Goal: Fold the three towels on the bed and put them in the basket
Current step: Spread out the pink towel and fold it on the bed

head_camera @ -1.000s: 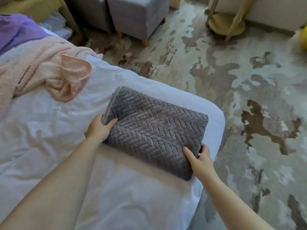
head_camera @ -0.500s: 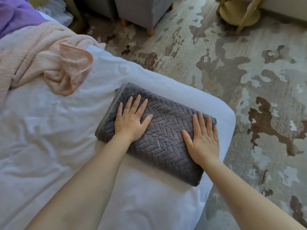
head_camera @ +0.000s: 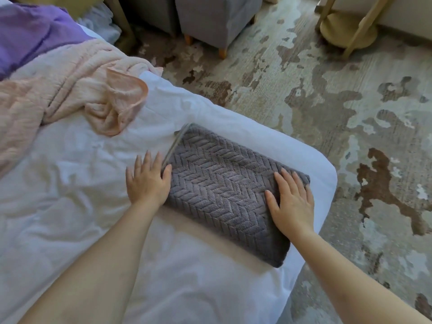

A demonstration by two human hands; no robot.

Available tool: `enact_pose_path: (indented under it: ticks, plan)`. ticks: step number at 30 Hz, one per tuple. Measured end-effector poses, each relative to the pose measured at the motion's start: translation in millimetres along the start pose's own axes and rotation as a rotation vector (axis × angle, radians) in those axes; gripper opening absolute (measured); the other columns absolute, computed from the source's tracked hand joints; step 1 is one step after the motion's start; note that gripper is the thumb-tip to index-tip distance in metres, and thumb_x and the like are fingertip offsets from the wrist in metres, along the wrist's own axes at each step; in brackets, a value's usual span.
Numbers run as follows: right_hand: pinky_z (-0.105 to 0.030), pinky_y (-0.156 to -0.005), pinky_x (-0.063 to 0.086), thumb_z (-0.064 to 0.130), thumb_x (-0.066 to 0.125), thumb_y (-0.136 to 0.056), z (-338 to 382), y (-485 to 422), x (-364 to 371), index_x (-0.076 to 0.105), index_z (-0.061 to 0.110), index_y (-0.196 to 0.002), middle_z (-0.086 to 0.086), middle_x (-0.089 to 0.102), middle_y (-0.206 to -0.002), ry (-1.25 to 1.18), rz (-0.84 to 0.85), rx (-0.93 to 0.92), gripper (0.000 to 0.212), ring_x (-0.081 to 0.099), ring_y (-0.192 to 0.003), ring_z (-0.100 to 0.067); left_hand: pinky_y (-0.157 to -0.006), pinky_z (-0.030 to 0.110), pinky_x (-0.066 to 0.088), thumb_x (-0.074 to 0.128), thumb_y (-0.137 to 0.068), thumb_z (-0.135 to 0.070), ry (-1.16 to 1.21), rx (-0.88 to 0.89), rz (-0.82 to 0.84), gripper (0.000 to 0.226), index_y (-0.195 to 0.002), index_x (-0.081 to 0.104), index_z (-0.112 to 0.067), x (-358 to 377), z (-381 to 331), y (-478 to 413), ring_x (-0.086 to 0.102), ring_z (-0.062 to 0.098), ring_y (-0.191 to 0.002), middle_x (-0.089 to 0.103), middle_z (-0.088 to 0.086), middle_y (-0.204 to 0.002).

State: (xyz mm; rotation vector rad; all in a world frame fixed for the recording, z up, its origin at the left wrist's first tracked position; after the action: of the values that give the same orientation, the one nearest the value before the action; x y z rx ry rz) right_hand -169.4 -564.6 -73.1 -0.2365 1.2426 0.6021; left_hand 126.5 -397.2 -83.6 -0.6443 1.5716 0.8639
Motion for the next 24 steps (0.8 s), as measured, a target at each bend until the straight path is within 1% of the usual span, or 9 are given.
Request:
enact_pose_path:
  ticks: [2,4,6,9,12,14,16,19,24]
  plan:
    - [-0.044,-0.113,0.023,0.030,0.053,-0.091,15,-2,-17,0.053,0.017,-0.129,-0.003,0.046,-0.142,-0.081,-0.073,-0.056,0.040,0.033,-0.135,-0.026,-0.111,0.044,0.024,0.032,-0.098,-0.043,0.164,-0.071,-0.020,0.050,-0.141,0.040,-0.018,-14,27,18,0.032,0.027,-0.138,0.036,0.008,-0.151]
    - [-0.043,-0.104,0.034,0.018,0.058,-0.088,41,-4,-28,0.060,0.012,-0.116,-0.006,0.056,-0.127,-0.146,-0.068,-0.156,0.029,0.046,-0.122,-0.029,-0.101,0.042,0.037,0.042,-0.097,-0.032,0.306,-0.119,-0.043,0.041,-0.129,0.053,-0.009,-27,53,43,0.046,0.031,-0.124,0.052,0.013,-0.136]
    - [-0.039,-0.099,0.038,0.016,0.056,-0.090,74,-7,-30,0.060,0.013,-0.114,-0.005,0.059,-0.122,-0.192,0.024,-0.243,0.025,0.048,-0.117,-0.025,-0.097,0.041,0.041,0.046,-0.096,-0.028,0.374,-0.183,-0.067,0.036,-0.124,0.057,-0.008,-36,81,69,0.050,0.031,-0.119,0.057,0.012,-0.128]
    - [-0.035,-0.094,0.041,0.018,0.052,-0.093,125,-10,-19,0.059,0.015,-0.116,-0.002,0.059,-0.121,-0.239,0.149,-0.350,0.024,0.048,-0.116,-0.021,-0.096,0.040,0.042,0.047,-0.095,-0.026,0.390,-0.294,-0.090,0.037,-0.127,0.057,-0.010,-40,127,102,0.051,0.031,-0.118,0.058,0.011,-0.128]
    - [-0.035,-0.093,0.043,0.019,0.051,-0.094,172,-12,-4,0.059,0.016,-0.115,-0.002,0.059,-0.119,-0.257,0.209,-0.438,0.023,0.048,-0.116,-0.022,-0.099,0.041,0.039,0.047,-0.096,-0.028,0.316,-0.396,-0.095,0.042,-0.134,0.051,-0.011,-33,172,122,0.046,0.031,-0.125,0.050,0.010,-0.140]
    - [-0.037,-0.091,0.045,0.021,0.051,-0.094,199,-13,9,0.059,0.016,-0.115,-0.003,0.059,-0.118,-0.246,0.245,-0.492,0.023,0.049,-0.115,-0.024,-0.105,0.041,0.034,0.045,-0.096,-0.033,0.254,-0.456,-0.066,0.049,-0.141,0.042,-0.015,-23,198,128,0.038,0.029,-0.134,0.037,0.008,-0.150]
    - [-0.034,-0.089,0.041,0.023,0.052,-0.094,223,-16,22,0.058,0.015,-0.115,-0.004,0.058,-0.118,-0.235,0.272,-0.539,0.023,0.047,-0.115,-0.025,-0.112,0.042,0.027,0.043,-0.096,-0.040,0.202,-0.509,-0.023,0.056,-0.146,0.032,-0.018,-10,220,128,0.026,0.027,-0.141,0.020,0.006,-0.158]
    - [-0.030,-0.085,0.036,0.023,0.053,-0.093,257,-30,40,0.057,0.016,-0.116,-0.003,0.057,-0.121,-0.212,0.278,-0.596,0.024,0.045,-0.115,-0.023,-0.117,0.045,0.013,0.037,-0.096,-0.047,0.166,-0.564,0.001,0.061,-0.150,0.020,-0.023,6,244,109,0.010,0.025,-0.146,0.003,0.002,-0.161]
    - [-0.025,-0.087,0.032,0.025,0.054,-0.092,317,-56,84,0.054,0.017,-0.120,-0.001,0.052,-0.128,-0.218,0.239,-0.597,0.029,0.043,-0.119,-0.021,-0.117,0.043,-0.007,0.021,-0.095,-0.058,0.114,-0.518,-0.059,0.062,-0.151,0.008,-0.035,31,262,48,-0.005,0.016,-0.148,-0.006,-0.009,-0.160]
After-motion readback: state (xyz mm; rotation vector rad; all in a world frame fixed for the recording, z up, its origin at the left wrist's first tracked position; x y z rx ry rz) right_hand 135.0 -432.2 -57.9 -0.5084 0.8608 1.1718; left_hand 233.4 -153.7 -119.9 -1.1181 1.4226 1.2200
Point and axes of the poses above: each hand's wrist, its own y-axis away from the middle knuckle, its own x-axis out of the palm, z = x × y, the point moved 3 cm from there along -y, towards the middle knuckle
